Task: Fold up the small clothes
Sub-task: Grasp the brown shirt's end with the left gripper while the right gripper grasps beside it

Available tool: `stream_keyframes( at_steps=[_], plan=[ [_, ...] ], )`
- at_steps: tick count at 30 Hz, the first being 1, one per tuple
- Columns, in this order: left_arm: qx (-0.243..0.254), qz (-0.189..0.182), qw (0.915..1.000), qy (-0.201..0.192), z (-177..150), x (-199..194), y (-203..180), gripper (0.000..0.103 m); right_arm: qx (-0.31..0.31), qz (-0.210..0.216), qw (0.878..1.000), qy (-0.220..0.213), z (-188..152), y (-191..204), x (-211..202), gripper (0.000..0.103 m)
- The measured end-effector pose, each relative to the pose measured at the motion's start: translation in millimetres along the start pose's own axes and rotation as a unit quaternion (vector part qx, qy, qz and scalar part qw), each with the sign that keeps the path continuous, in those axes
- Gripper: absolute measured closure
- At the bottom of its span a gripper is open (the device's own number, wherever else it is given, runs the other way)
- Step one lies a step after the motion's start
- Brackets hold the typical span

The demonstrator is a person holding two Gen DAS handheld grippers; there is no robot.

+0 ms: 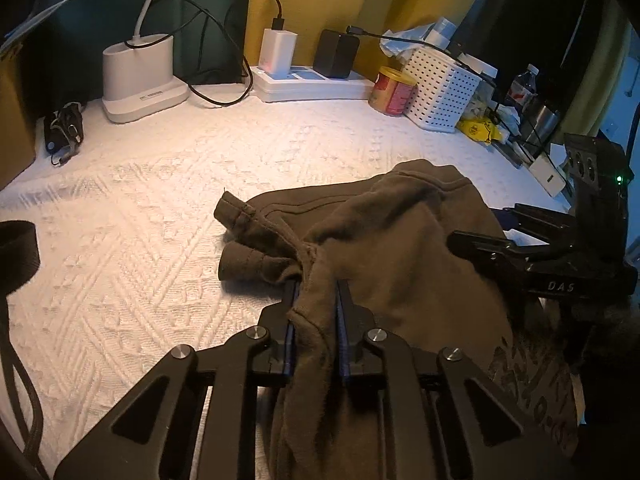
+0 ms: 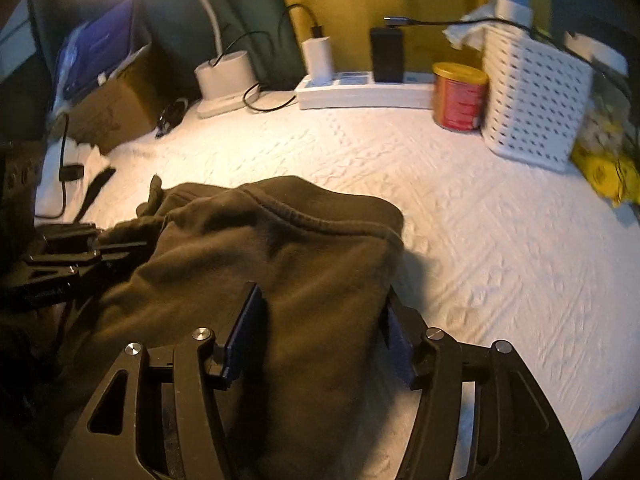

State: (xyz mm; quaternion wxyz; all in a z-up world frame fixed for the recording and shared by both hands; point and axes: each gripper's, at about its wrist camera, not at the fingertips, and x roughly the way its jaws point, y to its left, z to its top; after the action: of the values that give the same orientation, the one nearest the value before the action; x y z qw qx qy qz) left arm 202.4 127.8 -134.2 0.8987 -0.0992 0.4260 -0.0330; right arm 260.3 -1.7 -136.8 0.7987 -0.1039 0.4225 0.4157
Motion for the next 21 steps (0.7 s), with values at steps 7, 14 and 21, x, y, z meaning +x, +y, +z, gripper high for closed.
stream_keyframes(
  at_steps=[7,14,21],
  plan=[
    [0.003,-0.002,1.0,-0.007,-1.0,-4.0,-3.0,0.093,-0.02,0.022,1.0,-0.001,1.4,9.3,-1.7,0.084],
    [0.008,-0.022,0.9993,-0.029,-1.1,-21.6,-12.4,0.095,-0.024,0.015,0.999,-0.017,2.1,17.1,-21.3,0.089],
    [0.019,-0.035,0.9979,-0.05,-3.6,-35.5,-25.4,0.095,-0.042,0.006,0.998,-0.051,1.4,35.2,-52.9,0.09]
  ],
)
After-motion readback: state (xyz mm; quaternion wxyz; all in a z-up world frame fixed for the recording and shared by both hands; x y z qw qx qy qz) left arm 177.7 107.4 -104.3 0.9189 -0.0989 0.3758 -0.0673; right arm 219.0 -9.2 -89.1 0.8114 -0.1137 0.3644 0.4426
